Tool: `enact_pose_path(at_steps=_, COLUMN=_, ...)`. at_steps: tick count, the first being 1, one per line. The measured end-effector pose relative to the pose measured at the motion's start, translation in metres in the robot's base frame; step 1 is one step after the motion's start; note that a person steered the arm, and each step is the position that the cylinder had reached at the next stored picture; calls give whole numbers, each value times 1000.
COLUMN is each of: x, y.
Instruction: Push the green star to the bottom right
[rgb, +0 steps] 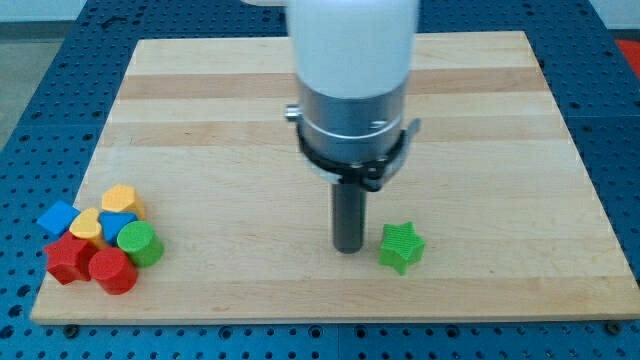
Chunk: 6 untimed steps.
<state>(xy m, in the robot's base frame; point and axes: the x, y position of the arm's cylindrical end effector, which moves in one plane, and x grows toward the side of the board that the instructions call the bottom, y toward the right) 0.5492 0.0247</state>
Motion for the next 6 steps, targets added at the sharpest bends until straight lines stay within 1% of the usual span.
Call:
enact_pose_path(at_steps=1, x=0, y=42)
enact_pose_path(at_steps=3, x=3, y=5)
enact_pose_path(at_steps=4, x=16, y=13)
enact_pose_path(at_steps=5, x=18, y=57)
enact_pose_path(at_steps=6, x=18, y=116)
